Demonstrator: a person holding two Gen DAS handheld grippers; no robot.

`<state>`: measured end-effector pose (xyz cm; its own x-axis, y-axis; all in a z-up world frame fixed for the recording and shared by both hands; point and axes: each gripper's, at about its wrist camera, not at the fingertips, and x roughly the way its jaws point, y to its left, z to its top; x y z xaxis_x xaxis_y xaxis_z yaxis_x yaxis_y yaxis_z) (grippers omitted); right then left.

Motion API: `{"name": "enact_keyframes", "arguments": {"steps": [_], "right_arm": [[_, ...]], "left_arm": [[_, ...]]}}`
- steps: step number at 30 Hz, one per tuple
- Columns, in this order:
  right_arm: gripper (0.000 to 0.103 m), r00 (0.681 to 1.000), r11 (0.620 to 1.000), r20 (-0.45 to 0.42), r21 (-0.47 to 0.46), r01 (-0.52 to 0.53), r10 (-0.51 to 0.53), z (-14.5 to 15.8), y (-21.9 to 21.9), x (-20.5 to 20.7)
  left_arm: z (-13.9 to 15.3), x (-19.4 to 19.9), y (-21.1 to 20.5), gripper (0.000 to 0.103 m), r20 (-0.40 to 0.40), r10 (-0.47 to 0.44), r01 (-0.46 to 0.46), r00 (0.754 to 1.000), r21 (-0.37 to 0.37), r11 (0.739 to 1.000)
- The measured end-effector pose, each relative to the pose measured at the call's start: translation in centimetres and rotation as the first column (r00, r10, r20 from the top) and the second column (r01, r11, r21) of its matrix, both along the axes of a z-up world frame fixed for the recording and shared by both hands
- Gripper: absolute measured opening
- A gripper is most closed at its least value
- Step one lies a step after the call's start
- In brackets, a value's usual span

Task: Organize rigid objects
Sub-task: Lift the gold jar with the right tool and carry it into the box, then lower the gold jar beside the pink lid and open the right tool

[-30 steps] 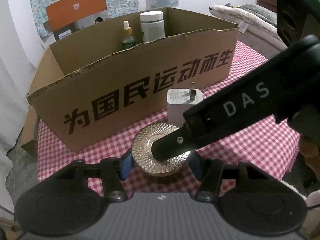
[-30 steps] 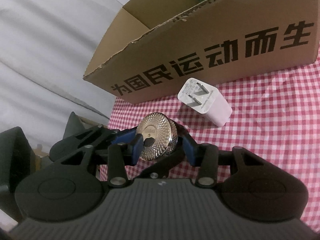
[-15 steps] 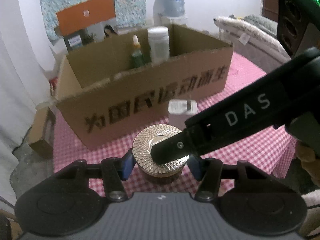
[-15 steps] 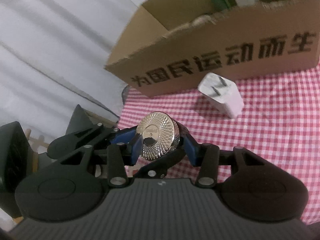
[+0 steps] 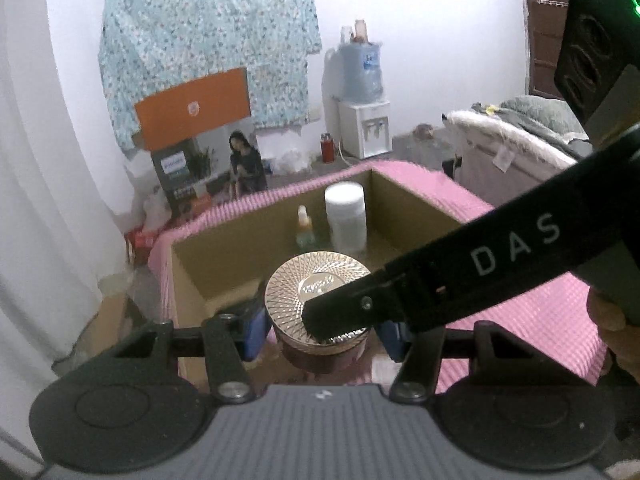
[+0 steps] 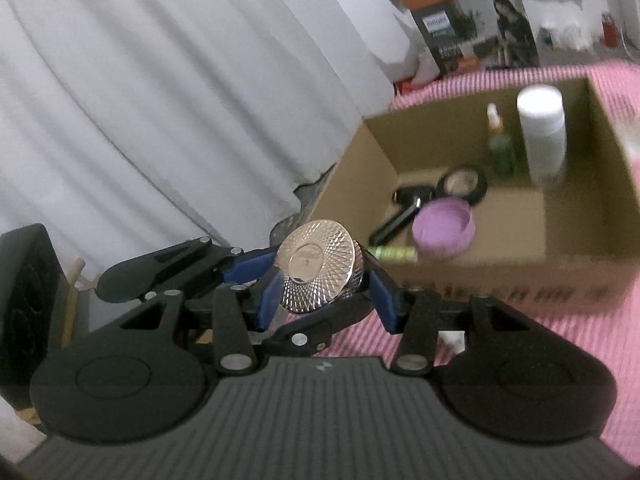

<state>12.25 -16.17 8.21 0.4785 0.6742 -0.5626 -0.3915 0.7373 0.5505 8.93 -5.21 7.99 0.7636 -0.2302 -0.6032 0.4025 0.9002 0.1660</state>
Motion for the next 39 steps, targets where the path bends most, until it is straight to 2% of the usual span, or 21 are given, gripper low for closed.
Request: {"name": "enact_keyframes", "arguments": {"steps": [5, 10, 16, 20, 31, 36, 39], "right_arm": [[0.050, 1.000, 0.999, -0.013, -0.052, 0.000, 0.000, 1.5, -1.9, 4.3], [0.052, 0.992, 0.993, -0.125, -0.119, -0.014, -0.001, 0.2, -3.2, 10.6], [0.052, 0.966, 0.980, -0.257, -0.191, -0.063, 0.012, -3.2, -3.5, 16.0], [0.051, 0.943, 0.973, -0.331, -0.209, -0.098, 0.024, -5.3, -3.5, 17.8], [0.051, 0.903, 0.958, -0.428, -0.239, -0.157, 0.041, -9.0, -2.9, 20.0], [0.051, 0.898, 0.961, -0.437, -0.226, -0.161, 0.047, -9.5, -3.0, 20.2], [0.052, 0.899, 0.964, -0.436, -0.217, -0.154, 0.045, -9.4, -3.2, 20.0]], "left_arm": [[0.3, 5.5, -1.7, 0.057, -0.066, -0.009, 0.006, 0.998, -0.050, 0.999], [-2.0, 10.9, -2.6, 0.057, -0.181, -0.007, -0.007, 0.983, -0.075, 0.997], [-5.8, 15.6, -3.2, 0.057, -0.347, -0.003, -0.023, 0.938, -0.071, 0.997], [-7.7, 17.9, -3.1, 0.057, -0.439, 0.002, -0.035, 0.899, -0.068, 0.997], [-11.0, 20.0, -3.0, 0.057, -0.577, 0.016, -0.060, 0.817, -0.057, 0.997], [-10.9, 20.1, -3.1, 0.058, -0.584, 0.017, -0.063, 0.811, -0.059, 0.996], [-10.6, 20.0, -3.2, 0.059, -0.571, 0.017, -0.062, 0.821, -0.060, 0.996]]}}
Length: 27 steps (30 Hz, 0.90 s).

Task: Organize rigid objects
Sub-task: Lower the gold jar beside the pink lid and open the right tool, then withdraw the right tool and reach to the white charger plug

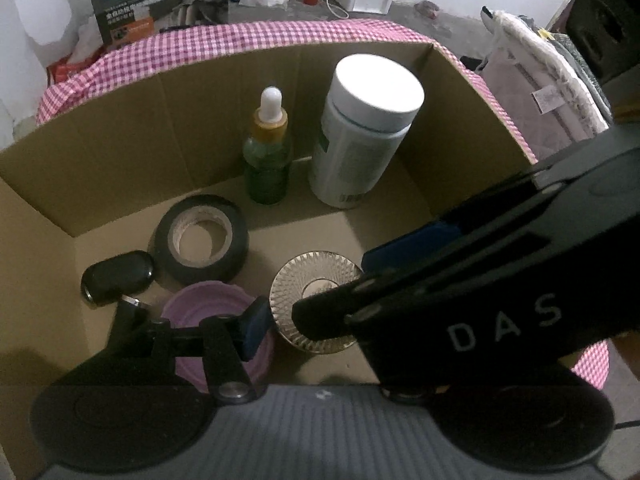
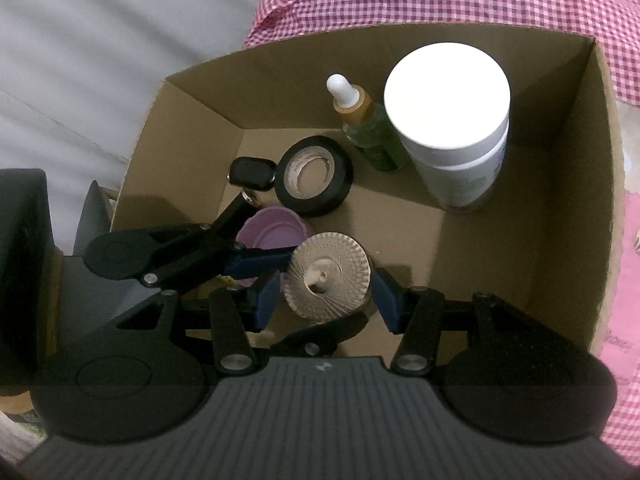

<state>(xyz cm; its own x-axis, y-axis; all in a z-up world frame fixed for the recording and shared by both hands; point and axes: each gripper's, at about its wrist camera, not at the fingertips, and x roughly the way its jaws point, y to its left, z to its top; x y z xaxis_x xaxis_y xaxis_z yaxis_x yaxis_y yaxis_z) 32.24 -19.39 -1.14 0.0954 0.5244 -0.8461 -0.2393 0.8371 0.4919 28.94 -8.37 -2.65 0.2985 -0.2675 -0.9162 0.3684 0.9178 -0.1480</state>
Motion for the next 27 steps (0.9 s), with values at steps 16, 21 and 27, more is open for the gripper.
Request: {"name": "enact_keyframes", "arguments": {"steps": [16, 21, 27], "right_arm": [[0.081, 0.932, 0.989, 0.342, 0.118, 0.084, -0.120, 9.4, -2.8, -9.0], [0.102, 0.858, 0.977, 0.472, 0.163, 0.140, -0.202, 12.1, -4.1, -15.2], [0.102, 0.781, 0.967, 0.580, 0.054, 0.249, -0.233, 11.8, -3.1, -21.9]], "left_arm": [[7.6, -8.0, 3.0, 0.079, 0.250, 0.008, 0.008, 0.968, -0.064, 0.998], [9.4, -13.3, 5.3, 0.092, 0.335, 0.023, 0.019, 0.942, -0.123, 0.992], [8.7, -17.6, 7.7, 0.092, 0.340, 0.071, -0.017, 0.938, -0.159, 0.987]]}}
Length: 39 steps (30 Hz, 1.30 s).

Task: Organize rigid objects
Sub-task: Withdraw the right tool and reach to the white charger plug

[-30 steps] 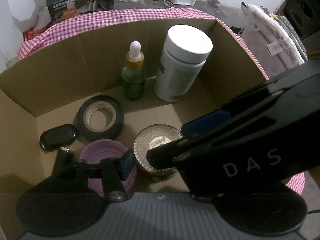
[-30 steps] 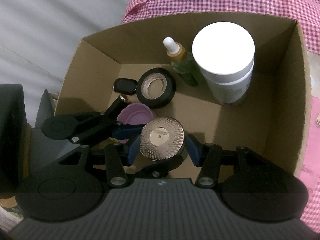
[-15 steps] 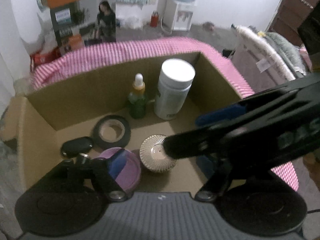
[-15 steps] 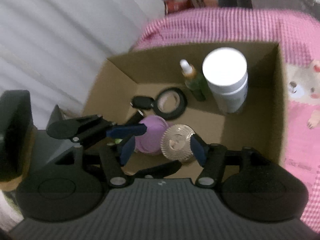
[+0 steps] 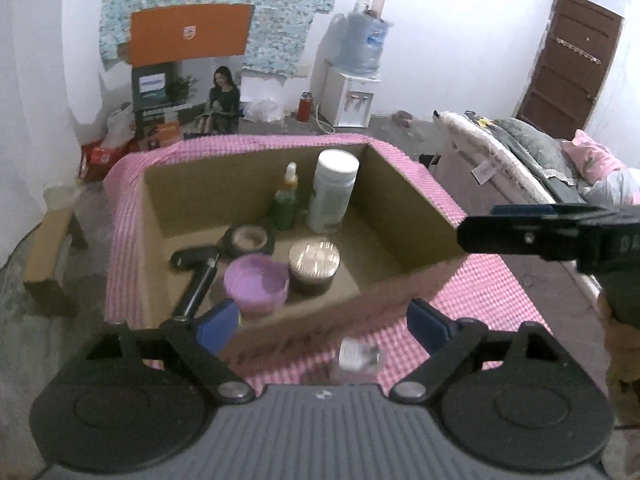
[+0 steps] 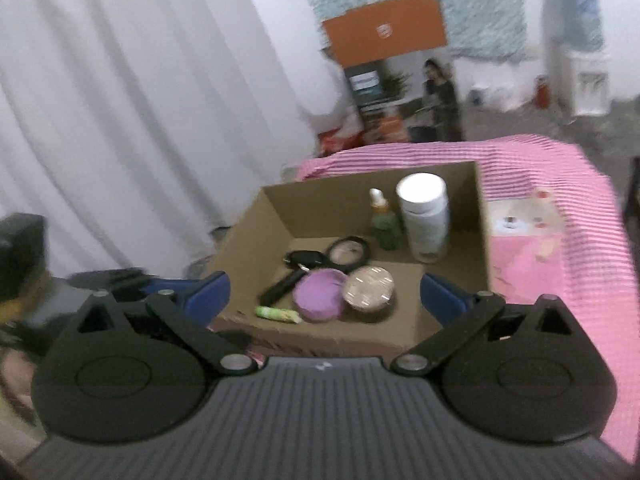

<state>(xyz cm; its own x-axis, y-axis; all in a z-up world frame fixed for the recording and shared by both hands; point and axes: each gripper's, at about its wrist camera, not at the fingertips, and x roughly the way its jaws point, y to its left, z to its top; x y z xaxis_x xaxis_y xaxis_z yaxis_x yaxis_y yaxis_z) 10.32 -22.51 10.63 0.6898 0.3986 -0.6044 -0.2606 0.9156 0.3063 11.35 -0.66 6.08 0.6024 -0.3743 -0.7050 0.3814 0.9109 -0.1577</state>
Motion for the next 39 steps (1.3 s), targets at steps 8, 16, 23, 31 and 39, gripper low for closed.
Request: {"name": "enact_keyframes", "arguments": {"steps": [8, 16, 23, 31, 39], "right_arm": [[0.102, 0.994, 0.954, 0.079, -0.284, 0.099, -0.080, -2.0, 3.7, -4.5], [0.102, 0.987, 0.980, 0.108, -0.152, 0.132, -0.116, -2.9, 1.6, -6.5], [0.102, 0.982, 0.990, -0.132, 0.023, 0.137, -0.133, -8.0, -0.6, -5.2], [0.101, 0.974, 0.981, -0.201, 0.142, 0.131, -0.101, -10.8, -1.2, -2.8], [0.086, 0.966, 0.978, -0.256, 0.193, 0.080, -0.029, -12.4, -0.4, -0.2]], "left_arm": [[-2.5, -3.7, 1.5, 0.092, 0.004, 0.037, -0.037, 0.999, -0.003, 0.999], [-4.5, -4.9, -0.2, 0.092, 0.043, 0.016, -0.019, 0.999, 0.074, 0.997], [-7.0, -4.6, -3.5, 0.092, 0.073, -0.092, 0.073, 0.993, 0.230, 0.971], [-8.7, -3.0, -5.6, 0.088, 0.070, -0.166, 0.143, 0.984, 0.258, 0.956], [-10.5, -0.8, -7.1, 0.070, 0.047, -0.188, 0.167, 0.981, 0.282, 0.945]]}}
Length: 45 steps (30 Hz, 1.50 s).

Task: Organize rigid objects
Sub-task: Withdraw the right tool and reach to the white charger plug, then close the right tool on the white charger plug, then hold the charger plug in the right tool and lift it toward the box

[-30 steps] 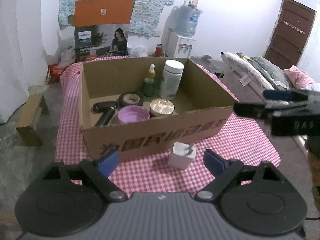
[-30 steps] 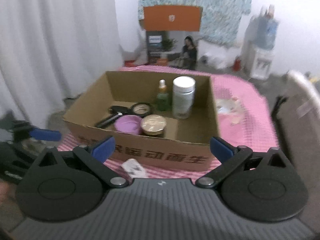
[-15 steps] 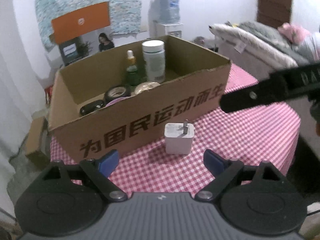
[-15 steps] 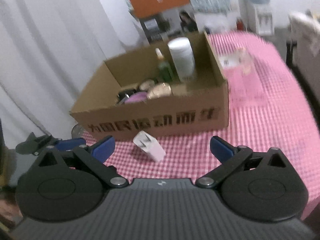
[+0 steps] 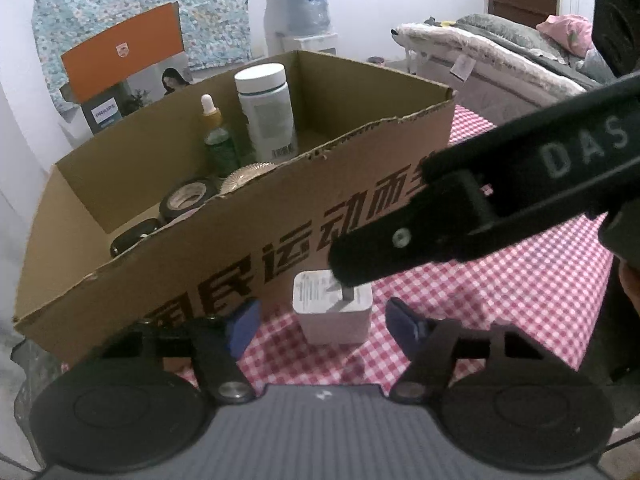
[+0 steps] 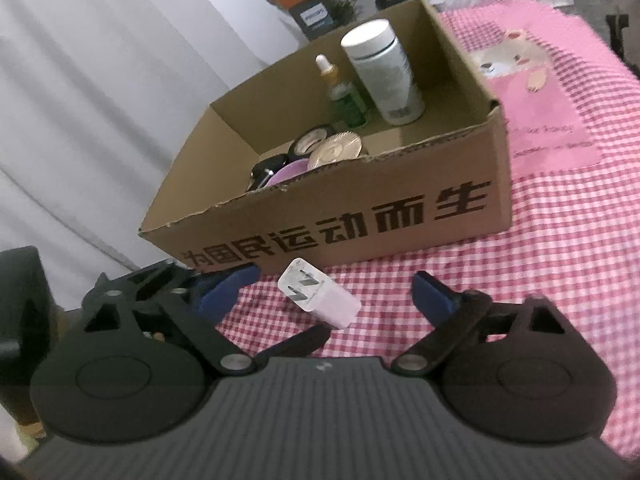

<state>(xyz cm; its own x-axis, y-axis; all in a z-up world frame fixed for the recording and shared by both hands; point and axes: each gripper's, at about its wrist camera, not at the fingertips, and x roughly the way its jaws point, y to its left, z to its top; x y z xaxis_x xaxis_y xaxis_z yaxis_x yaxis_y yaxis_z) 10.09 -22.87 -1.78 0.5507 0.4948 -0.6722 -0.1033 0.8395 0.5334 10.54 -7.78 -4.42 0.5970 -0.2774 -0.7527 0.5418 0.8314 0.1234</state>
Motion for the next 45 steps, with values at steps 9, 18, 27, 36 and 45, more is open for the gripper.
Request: {"name": "enact_keyframes", "arguments": {"steps": [9, 18, 27, 36, 45], "right_arm": [[0.063, 0.998, 0.997, -0.056, 0.073, -0.009, 0.013, -1.8, 0.4, 1.5], [0.049, 0.997, 0.997, -0.073, 0.072, -0.032, 0.037, -2.7, 1.3, 2.0], [0.041, 0.996, 0.997, -0.079, 0.075, -0.023, 0.029, -2.9, 1.0, 1.9], [0.041, 0.996, 0.997, -0.086, 0.073, -0.023, 0.029, -3.0, 0.9, 1.2], [0.043, 0.996, 0.998, -0.091, 0.061, -0.019, 0.024, -3.1, 1.4, 1.3]], "left_arm": [[-1.2, 1.1, -0.6, 0.054, -0.037, -0.004, 0.004, 0.999, 0.005, 1.000], [-1.2, 1.0, -0.6, 0.046, -0.036, 0.005, -0.006, 0.999, -0.014, 1.000], [-0.9, 0.6, -0.7, 0.045, -0.041, 0.016, -0.017, 0.999, -0.007, 1.000], [-0.7, 0.0, -1.0, 0.045, -0.053, 0.036, -0.035, 0.998, 0.004, 0.999], [-0.8, 0.5, -0.7, 0.045, -0.074, 0.052, -0.053, 0.996, -0.011, 0.999]]}}
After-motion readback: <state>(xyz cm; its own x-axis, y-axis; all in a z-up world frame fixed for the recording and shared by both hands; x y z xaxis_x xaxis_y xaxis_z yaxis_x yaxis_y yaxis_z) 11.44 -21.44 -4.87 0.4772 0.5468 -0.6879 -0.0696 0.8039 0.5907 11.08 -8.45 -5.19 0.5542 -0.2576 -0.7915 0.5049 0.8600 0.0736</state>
